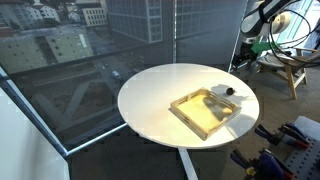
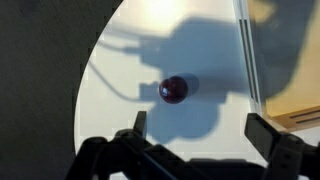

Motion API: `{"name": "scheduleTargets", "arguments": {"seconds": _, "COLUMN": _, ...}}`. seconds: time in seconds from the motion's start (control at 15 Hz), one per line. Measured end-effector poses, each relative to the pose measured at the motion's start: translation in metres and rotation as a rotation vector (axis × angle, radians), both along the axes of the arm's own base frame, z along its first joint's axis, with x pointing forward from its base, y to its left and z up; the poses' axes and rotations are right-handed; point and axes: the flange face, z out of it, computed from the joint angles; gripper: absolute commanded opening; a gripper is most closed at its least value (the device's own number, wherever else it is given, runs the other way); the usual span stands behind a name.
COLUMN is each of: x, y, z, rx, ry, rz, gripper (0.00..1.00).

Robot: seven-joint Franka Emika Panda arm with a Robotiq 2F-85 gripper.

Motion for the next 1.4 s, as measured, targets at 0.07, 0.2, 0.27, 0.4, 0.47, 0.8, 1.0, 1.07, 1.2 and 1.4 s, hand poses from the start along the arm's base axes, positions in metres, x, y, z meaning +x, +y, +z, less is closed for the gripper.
{"name": "scheduleTargets", "arguments": {"seconds": 0.07, "x": -0.001, "y": 0.001, "z": 0.001, "rx": 0.001, "ry": -0.001, "rz": 0.005, "gripper": 1.0}}
{"name": "scheduleTargets", "arguments": {"seconds": 0.2, "x": -0.002, "y": 0.001, "z": 0.004, "rx": 0.001, "ry": -0.003, "rz": 0.013, "gripper": 1.0}}
{"name": "scheduleTargets", "arguments": {"seconds": 0.27, "x": -0.003, "y": 0.001, "z": 0.004, "rx": 0.001, "ry": -0.003, "rz": 0.015, "gripper": 1.0}}
{"name": "scheduleTargets", "arguments": {"seconds": 0.4, "x": -0.004, "y": 0.002, "z": 0.003, "rx": 0.002, "ry": -0.002, "rz": 0.016, "gripper": 1.0}}
{"name": "scheduleTargets", "arguments": {"seconds": 0.47, "x": -0.004, "y": 0.002, "z": 0.003, "rx": 0.003, "ry": 0.0, "rz": 0.015, "gripper": 1.0}}
{"name": "scheduleTargets", "arguments": {"seconds": 0.8, "x": -0.008, "y": 0.002, "z": -0.002, "rx": 0.006, "ry": 0.009, "rz": 0.013, "gripper": 1.0}}
{"name": "scheduleTargets", "arguments": {"seconds": 1.0, "x": -0.009, "y": 0.001, "z": -0.006, "rx": 0.007, "ry": 0.013, "rz": 0.011, "gripper": 1.0}}
{"name": "scheduleTargets", "arguments": {"seconds": 1.07, "x": -0.009, "y": 0.0, "z": -0.008, "rx": 0.006, "ry": 0.013, "rz": 0.009, "gripper": 1.0}}
{"name": "scheduleTargets", "arguments": {"seconds": 1.2, "x": -0.009, "y": -0.002, "z": -0.011, "rx": 0.003, "ry": 0.012, "rz": 0.006, "gripper": 1.0}}
{"name": "scheduleTargets", "arguments": {"seconds": 1.4, "x": -0.01, "y": -0.006, "z": -0.018, "rx": -0.002, "ry": 0.012, "rz": 0.0, "gripper": 1.0}}
